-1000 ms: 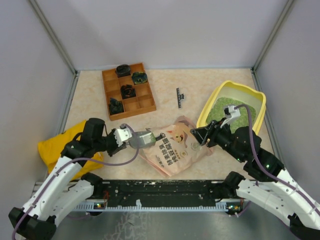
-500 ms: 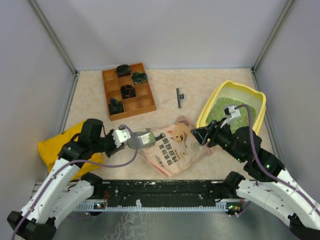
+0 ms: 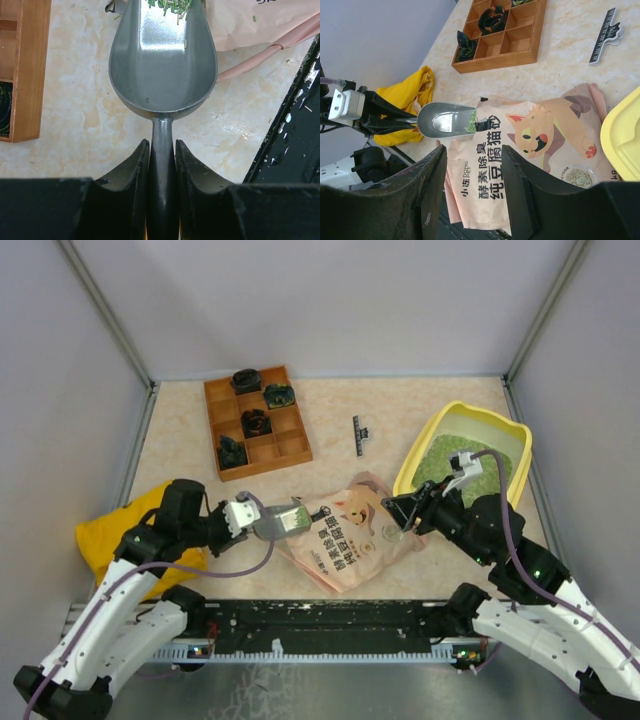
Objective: Fill the litter box with clean litter
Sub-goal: 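Scoop the cat litter from the cat litter bag, then pour the cat litter into the litter box.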
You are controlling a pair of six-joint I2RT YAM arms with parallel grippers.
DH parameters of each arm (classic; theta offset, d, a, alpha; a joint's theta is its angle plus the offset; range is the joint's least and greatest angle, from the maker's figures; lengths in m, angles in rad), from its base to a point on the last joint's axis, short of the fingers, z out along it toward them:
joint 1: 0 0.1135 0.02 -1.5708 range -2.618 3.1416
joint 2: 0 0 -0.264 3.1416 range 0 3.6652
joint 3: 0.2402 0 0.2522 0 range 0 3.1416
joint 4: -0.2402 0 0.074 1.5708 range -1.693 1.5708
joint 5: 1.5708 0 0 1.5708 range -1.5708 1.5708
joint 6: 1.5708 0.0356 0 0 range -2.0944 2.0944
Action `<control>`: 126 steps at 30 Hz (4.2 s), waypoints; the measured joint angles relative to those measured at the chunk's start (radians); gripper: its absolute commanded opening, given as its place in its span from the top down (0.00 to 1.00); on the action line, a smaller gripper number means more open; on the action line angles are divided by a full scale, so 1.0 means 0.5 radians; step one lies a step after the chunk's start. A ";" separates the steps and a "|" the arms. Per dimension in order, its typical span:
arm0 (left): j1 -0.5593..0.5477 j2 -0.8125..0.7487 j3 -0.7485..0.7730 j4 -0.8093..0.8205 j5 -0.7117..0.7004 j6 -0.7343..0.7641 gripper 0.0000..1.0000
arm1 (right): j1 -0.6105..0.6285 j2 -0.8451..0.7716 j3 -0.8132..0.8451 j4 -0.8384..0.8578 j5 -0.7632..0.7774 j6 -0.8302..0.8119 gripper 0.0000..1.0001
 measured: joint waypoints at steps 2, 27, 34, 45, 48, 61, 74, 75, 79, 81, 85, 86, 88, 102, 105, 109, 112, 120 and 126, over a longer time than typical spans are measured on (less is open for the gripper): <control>0.000 -0.009 0.000 -0.009 0.000 0.000 1.00 | 0.000 0.000 0.000 -0.002 0.000 0.000 0.52; 0.000 -0.084 0.040 -0.072 0.000 0.001 1.00 | 0.000 0.000 -0.001 0.000 -0.014 0.000 0.52; 0.000 -0.133 0.043 -0.072 0.008 -0.002 1.00 | 0.000 0.000 -0.001 0.000 -0.016 0.000 0.52; 0.000 -0.175 0.143 0.021 0.097 -0.108 1.00 | 0.000 -0.033 -0.001 -0.005 -0.016 0.000 0.52; 0.000 -0.165 0.153 0.115 0.147 -0.166 0.99 | 0.000 -0.033 0.005 -0.018 -0.015 -0.002 0.52; 0.000 0.295 0.049 1.073 0.578 -0.558 1.00 | 0.000 -0.037 0.188 -0.109 0.063 -0.018 0.53; -0.374 0.890 0.484 1.093 0.397 -0.342 1.00 | 0.000 -0.076 0.349 -0.154 0.227 -0.053 0.53; -0.426 0.944 0.547 1.070 0.349 -0.303 1.00 | 0.000 -0.076 0.384 -0.154 0.242 -0.063 0.53; -0.603 1.187 0.790 1.003 0.120 -0.157 1.00 | 0.000 -0.077 0.508 -0.136 0.297 -0.096 0.53; -0.683 1.328 0.928 0.967 -0.024 -0.083 1.00 | 0.000 -0.088 0.548 -0.114 0.319 -0.108 0.54; -0.822 1.575 1.169 0.948 -0.243 0.059 1.00 | 0.000 -0.132 0.596 -0.102 0.365 -0.121 0.54; -0.855 1.637 1.234 0.943 -0.292 0.095 1.00 | 0.000 -0.145 0.607 -0.101 0.375 -0.122 0.54; -0.913 1.749 1.349 0.943 -0.370 0.161 1.00 | 0.000 -0.169 0.620 -0.092 0.397 -0.122 0.54; -1.348 2.344 1.821 1.074 -1.050 0.880 1.00 | 0.000 -0.261 0.628 -0.056 0.489 -0.122 0.55; -1.434 2.407 1.820 1.202 -1.253 1.138 1.00 | 0.000 -0.264 0.628 -0.047 0.504 -0.122 0.55; -1.539 2.492 1.801 1.399 -1.474 1.450 1.00 | 0.000 -0.265 0.628 -0.047 0.509 -0.121 0.55; -1.599 2.556 1.768 1.572 -1.613 1.672 1.00 | 0.000 -0.266 0.628 -0.047 0.509 -0.121 0.55; -1.691 2.724 1.691 1.930 -1.881 2.198 1.00 | 0.000 -0.266 0.628 -0.047 0.509 -0.121 0.55; -1.702 2.755 1.691 2.019 -1.966 2.303 1.00 | 0.000 -0.266 0.628 -0.048 0.507 -0.121 0.55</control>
